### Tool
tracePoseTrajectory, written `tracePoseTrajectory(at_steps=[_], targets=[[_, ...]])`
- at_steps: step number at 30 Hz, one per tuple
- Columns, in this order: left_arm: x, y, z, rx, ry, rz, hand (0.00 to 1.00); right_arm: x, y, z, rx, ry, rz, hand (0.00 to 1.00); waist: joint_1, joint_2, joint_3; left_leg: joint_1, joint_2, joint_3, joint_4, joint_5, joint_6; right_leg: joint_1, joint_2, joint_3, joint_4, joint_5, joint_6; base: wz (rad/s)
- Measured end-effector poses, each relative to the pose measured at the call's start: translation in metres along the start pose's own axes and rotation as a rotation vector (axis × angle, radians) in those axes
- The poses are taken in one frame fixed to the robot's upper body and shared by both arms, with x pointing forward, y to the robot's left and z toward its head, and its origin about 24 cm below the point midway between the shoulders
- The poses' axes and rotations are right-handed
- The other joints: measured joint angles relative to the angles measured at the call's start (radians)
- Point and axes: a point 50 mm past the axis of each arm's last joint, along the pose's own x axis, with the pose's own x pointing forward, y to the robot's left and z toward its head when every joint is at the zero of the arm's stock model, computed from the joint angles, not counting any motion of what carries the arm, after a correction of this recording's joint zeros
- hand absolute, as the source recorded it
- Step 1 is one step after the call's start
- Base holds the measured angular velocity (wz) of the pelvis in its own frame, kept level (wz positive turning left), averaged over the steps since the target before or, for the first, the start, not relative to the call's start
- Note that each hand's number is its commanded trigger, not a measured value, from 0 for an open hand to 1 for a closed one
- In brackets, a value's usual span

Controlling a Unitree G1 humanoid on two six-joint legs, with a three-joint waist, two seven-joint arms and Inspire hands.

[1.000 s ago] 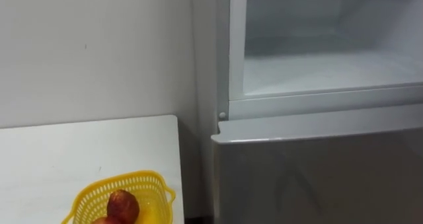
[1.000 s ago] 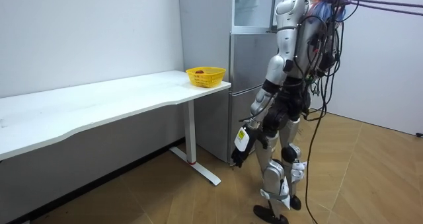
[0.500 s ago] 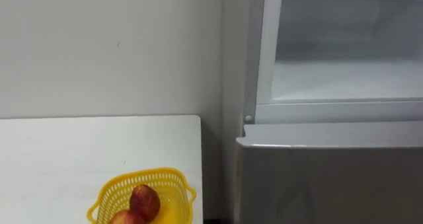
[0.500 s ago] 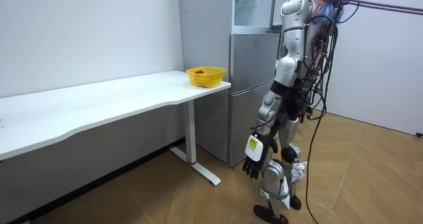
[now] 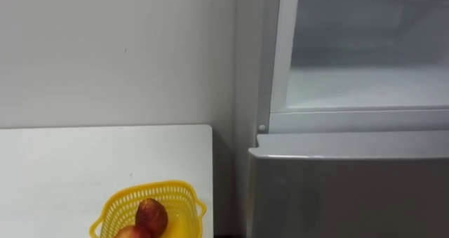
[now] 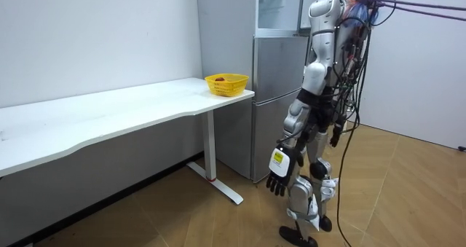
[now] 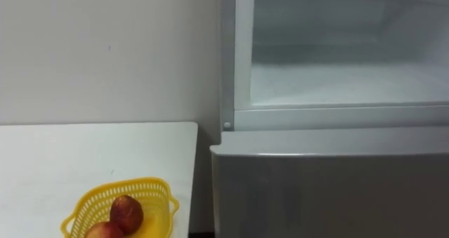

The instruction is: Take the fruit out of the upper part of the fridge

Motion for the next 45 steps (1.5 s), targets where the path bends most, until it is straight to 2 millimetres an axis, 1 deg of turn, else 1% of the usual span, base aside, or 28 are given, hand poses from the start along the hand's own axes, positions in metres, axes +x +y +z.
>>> tracePoseTrajectory(at_steps=[2, 4, 6, 7, 8, 9, 11, 13, 14, 16, 17, 18, 19, 20, 22, 23, 25, 26, 27, 29, 31, 33, 34, 35, 37, 39, 43, 45], targets=[[0.0, 0.004, -0.002, -0.037, 0.001, 0.014, 0.0, 0.0, -0.003, 0.001, 0.173, -0.002, 0.003, 0.0, -0.018, 0.001, -0.0004, 0.0, 0.0, 0.0, 0.004, -0.001, -0.001, 0.001, -0.001, -0.004, 0.002, -0.005, 0.0, 0.04], [-0.001, 0.007, -0.003, -0.055, -0.001, 0.04, 0.0, -0.001, -0.001, 0.008, 0.406, -0.019, 0.015, 0.0, -0.042, 0.003, -0.0014, -0.003, 0.001, -0.001, 0.009, -0.001, -0.001, -0.001, -0.001, -0.005, 0.003, -0.005, -0.001, 0.0], [-0.001, 0.008, -0.003, -0.057, -0.001, 0.06, 0.0, -0.001, 0.001, 0.015, 0.569, -0.033, 0.022, 0.0, -0.057, 0.005, -0.0034, -0.003, 0.001, 0.001, 0.009, -0.001, -0.001, -0.004, 0.0, -0.003, 0.005, -0.005, -0.001, -0.02], [-0.001, 0.009, -0.003, -0.059, -0.001, 0.074, 0.0, -0.002, 0.002, 0.02, 0.662, -0.045, 0.025, 0.0, -0.07, 0.003, -0.0065, -0.001, 0.001, 0.003, 0.009, -0.001, -0.001, -0.003, 0.0, -0.001, 0.006, -0.005, -0.001, -0.04], [-0.001, 0.01, -0.004, -0.065, 0.0, 0.081, 0.0, -0.002, 0.002, 0.023, 0.701, -0.05, 0.027, 0.0, -0.075, 0.003, -0.0072, 0.0, 0.001, 0.004, 0.009, -0.001, -0.001, -0.002, 0.0, 0.0, 0.007, -0.006, -0.001, -0.05], [-0.001, 0.013, -0.004, -0.084, 0.001, 0.097, 0.0, -0.003, 0.004, 0.03, 0.765, -0.06, 0.029, 0.0, -0.082, -0.008, -0.0134, 0.002, 0.001, 0.006, 0.008, -0.001, -0.001, -0.002, -0.001, 0.0, 0.016, -0.006, -0.002, -0.04], [-0.002, 0.017, -0.003, -0.098, -0.009, 0.116, 0.0, -0.006, 0.006, 0.043, 0.82, -0.092, 0.034, 0.0, -0.095, -0.011, -0.0142, 0.003, 0.001, 0.012, 0.007, -0.001, -0.001, -0.005, -0.002, 0.002, 0.02, -0.007, -0.003, -0.05], [-0.003, 0.022, -0.001, -0.116, -0.029, 0.133, 0.0, -0.015, 0.012, 0.074, 0.89, -0.174, 0.066, 0.0, -0.1, -0.015, -0.0144, 0.003, 0.001, 0.018, 0.008, 0.0, -0.001, -0.01, -0.004, 0.007, 0.022, -0.008, -0.002, -0.09], [-0.003, 0.023, 0.0, -0.12, -0.035, 0.139, 0.0, -0.019, 0.014, 0.085, 0.899, -0.206, 0.079, 0.0, -0.101, -0.016, -0.0145, 0.002, 0.001, 0.02, 0.008, 0.0, -0.001, -0.013, -0.004, 0.011, 0.025, -0.009, -0.001, -0.11], [-0.005, 0.027, 0.001, -0.122, -0.055, 0.161, 0.0, -0.046, 0.029, 0.134, 0.885, -0.36, 0.155, 0.0, -0.105, -0.02, -0.0132, 0.0, 0.0, 0.026, 0.008, 0.0, 0.0, -0.027, -0.004, 0.023, 0.038, -0.011, 0.001, -0.14], [-0.005, 0.028, 0.002, -0.122, -0.061, 0.172, 0.0, -0.055, 0.033, 0.147, 0.88, -0.406, 0.173, 0.0, -0.106, -0.023, -0.0129, -0.001, 0.0, 0.026, 0.008, 0.0, 0.0, -0.028, -0.004, 0.024, 0.038, -0.011, 0.001, -0.06], [-0.006, 0.031, 0.005, -0.128, -0.075, 0.192, 0.0, -0.073, 0.04, 0.17, 0.872, -0.491, 0.199, 0.0, -0.107, -0.03, -0.0122, -0.001, 0.001, 0.026, 0.008, 0.0, 0.0, -0.028, -0.004, 0.024, 0.037, -0.011, 0.001, 0.0], [-0.006, 0.035, 0.008, -0.125, -0.093, 0.21, 0.0, -0.091, 0.046, 0.19, 0.868, -0.574, 0.22, 0.0, -0.109, -0.033, -0.0085, -0.002, 0.001, 0.025, 0.008, 0.0, 0.0, -0.028, -0.003, 0.023, 0.036, -0.011, 0.001, 0.05], [-0.007, 0.036, 0.009, -0.123, -0.101, 0.218, 0.0, -0.1, 0.049, 0.198, 0.862, -0.614, 0.228, 0.0, -0.109, -0.037, -0.0078, -0.003, 0.001, 0.025, 0.008, 0.0, 0.0, -0.028, -0.002, 0.022, 0.036, -0.011, 0.001, 0.05], [-0.007, 0.038, 0.012, -0.123, -0.128, 0.234, 0.0, -0.137, 0.055, 0.218, 0.858, -0.768, 0.268, 0.0, -0.105, -0.047, -0.0083, -0.026, 0.0, 0.023, 0.013, 0.0, -0.001, -0.042, 0.006, 0.019, 0.035, -0.009, -0.001, 0.06], [-0.007, 0.038, 0.012, -0.121, -0.13, 0.234, 0.0, -0.145, 0.056, 0.222, 0.85, -0.805, 0.269, 0.0, -0.105, -0.048, -0.0095, -0.033, 0.0, 0.022, 0.015, 0.0, -0.001, -0.044, 0.006, 0.017, 0.037, -0.007, -0.002, 0.04], [-0.008, 0.036, 0.014, -0.104, -0.137, 0.231, 0.0, -0.177, 0.058, 0.231, 0.811, -0.967, 0.247, 0.0, -0.097, -0.049, -0.0111, -0.052, 0.0, 0.026, 0.019, 0.0, -0.001, -0.06, 0.009, 0.019, 0.038, -0.001, -0.005, -0.02], [-0.008, 0.036, 0.014, -0.103, -0.138, 0.232, 0.0, -0.183, 0.058, 0.233, 0.81, -0.998, 0.25, 0.0, -0.097, -0.037, -0.0081, -0.053, 0.001, 0.026, 0.019, 0.0, -0.001, -0.06, 0.009, 0.019, 0.038, 0.0, -0.005, 0.0], [-0.008, 0.037, 0.013, -0.104, -0.136, 0.236, 0.0, -0.193, 0.058, 0.235, 0.812, -1.042, 0.25, 0.0, -0.096, -0.037, -0.0036, -0.054, 0.001, 0.025, 0.017, 0.0, -0.001, -0.062, 0.009, 0.019, 0.038, 0.0, -0.005, 0.0], [-0.008, 0.036, 0.012, -0.105, -0.136, 0.239, 0.0, -0.205, 0.058, 0.236, 0.817, -1.096, 0.247, 0.0, -0.095, -0.038, -0.0058, -0.059, 0.002, 0.025, 0.011, 0.0, -0.001, -0.072, 0.009, 0.02, 0.039, -0.001, -0.005, 0.0], [-0.007, 0.033, 0.011, -0.106, -0.135, 0.233, 0.0, -0.223, 0.059, 0.237, 0.796, -1.193, 0.229, 0.0, -0.094, -0.027, -0.0034, -0.064, 0.002, 0.026, 0.004, 0.0, -0.001, -0.08, 0.007, 0.017, 0.041, 0.0, -0.005, 0.0], [-0.007, 0.032, 0.008, -0.106, -0.13, 0.23, 0.0, -0.238, 0.06, 0.237, 0.786, -1.265, 0.237, 0.0, -0.091, -0.015, -0.01, -0.061, 0.001, 0.027, 0.0, 0.001, -0.001, -0.089, 0.007, 0.019, 0.054, -0.001, -0.005, -0.06], [-0.007, 0.033, 0.006, -0.104, -0.127, 0.232, 0.0, -0.246, 0.064, 0.235, 0.766, -1.313, 0.243, 0.0, -0.089, -0.012, -0.0101, -0.053, 0.0, 0.029, -0.001, 0.001, -0.002, -0.085, 0.007, 0.026, 0.055, -0.001, -0.005, -0.1], [-0.007, 0.033, 0.006, -0.102, -0.126, 0.233, 0.0, -0.25, 0.066, 0.234, 0.751, -1.335, 0.243, 0.0, -0.084, -0.012, -0.0099, -0.05, 0.0, 0.03, -0.001, 0.002, -0.003, -0.084, 0.008, 0.026, 0.055, -0.001, -0.005, -0.14], [-0.006, 0.031, 0.005, -0.099, -0.126, 0.225, 0.0, -0.271, 0.073, 0.229, 0.688, -1.463, 0.239, 0.0, -0.073, -0.014, -0.0089, -0.05, 0.0, 0.031, -0.002, 0.004, -0.005, -0.087, 0.009, 0.025, 0.054, -0.001, -0.005, -0.08], [-0.005, 0.026, 0.003, -0.075, -0.118, 0.207, 0.0, -0.286, 0.074, 0.225, 0.668, -1.552, 0.228, 0.0, -0.069, -0.02, -0.0078, -0.05, 0.001, 0.033, -0.001, 0.005, -0.005, -0.087, 0.009, 0.025, 0.054, -0.001, -0.005, 0.0], [-0.003, 0.014, -0.009, -0.044, -0.069, 0.158, 0.0, -0.292, 0.076, 0.222, 0.632, -1.633, 0.168, 0.0, -0.067, -0.045, 0.0, -0.05, 0.002, 0.033, 0.006, 0.004, -0.005, -0.092, 0.007, 0.029, 0.051, -0.01, -0.008, 0.0], [-0.002, 0.011, -0.011, -0.041, -0.058, 0.144, 0.0, -0.296, 0.077, 0.221, 0.619, -1.66, 0.164, 0.0, -0.065, -0.047, -0.0008, -0.049, 0.003, 0.032, 0.005, 0.004, -0.005, -0.092, 0.007, 0.028, 0.053, -0.012, -0.007, 0.02]])
